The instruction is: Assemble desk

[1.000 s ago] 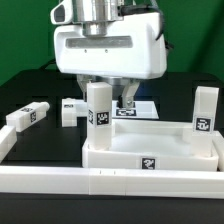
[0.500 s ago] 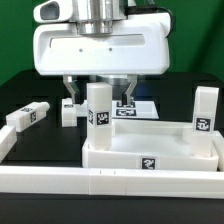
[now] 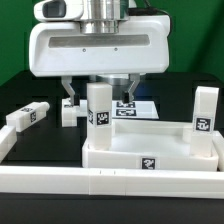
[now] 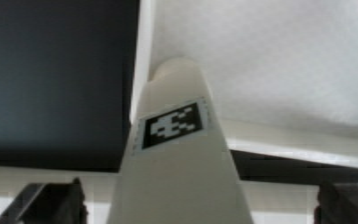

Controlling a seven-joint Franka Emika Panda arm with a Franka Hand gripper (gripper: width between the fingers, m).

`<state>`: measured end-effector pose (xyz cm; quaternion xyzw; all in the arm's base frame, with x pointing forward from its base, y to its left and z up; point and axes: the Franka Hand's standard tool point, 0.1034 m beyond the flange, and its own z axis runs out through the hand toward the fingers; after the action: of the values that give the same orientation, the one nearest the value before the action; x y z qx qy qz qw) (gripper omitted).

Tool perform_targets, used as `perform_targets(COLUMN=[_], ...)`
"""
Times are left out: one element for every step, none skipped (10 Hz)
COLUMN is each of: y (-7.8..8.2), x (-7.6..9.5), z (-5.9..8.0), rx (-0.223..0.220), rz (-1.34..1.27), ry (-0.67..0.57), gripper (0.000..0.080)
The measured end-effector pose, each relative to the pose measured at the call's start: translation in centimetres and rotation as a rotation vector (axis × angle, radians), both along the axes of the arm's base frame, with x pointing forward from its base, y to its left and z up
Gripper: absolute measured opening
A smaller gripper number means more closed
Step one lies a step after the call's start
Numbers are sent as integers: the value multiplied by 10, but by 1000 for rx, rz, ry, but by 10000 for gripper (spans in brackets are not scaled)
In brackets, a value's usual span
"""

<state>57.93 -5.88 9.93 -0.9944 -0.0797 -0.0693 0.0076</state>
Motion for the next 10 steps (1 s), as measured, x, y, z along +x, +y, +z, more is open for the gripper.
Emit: perform_targets(y=[-1,-1,-1,-1,-1,-1,-2,-3,-3,-3], x=[0,0,0,0,0,0,-1,-1,-1,-1], z=[0,-1,-1,-1,-1,-1,-1,-1,-1,-1], rx=[-13,-13,-13,-13,-13,-9,-3,20,32,41], rz=[63,61,62,61,61,37,10,-125,-216,-290], ry=[0,1,1,1,1,2,7,10,12,12], gripper=[553,379,379,288,288,288,288,288,288,288])
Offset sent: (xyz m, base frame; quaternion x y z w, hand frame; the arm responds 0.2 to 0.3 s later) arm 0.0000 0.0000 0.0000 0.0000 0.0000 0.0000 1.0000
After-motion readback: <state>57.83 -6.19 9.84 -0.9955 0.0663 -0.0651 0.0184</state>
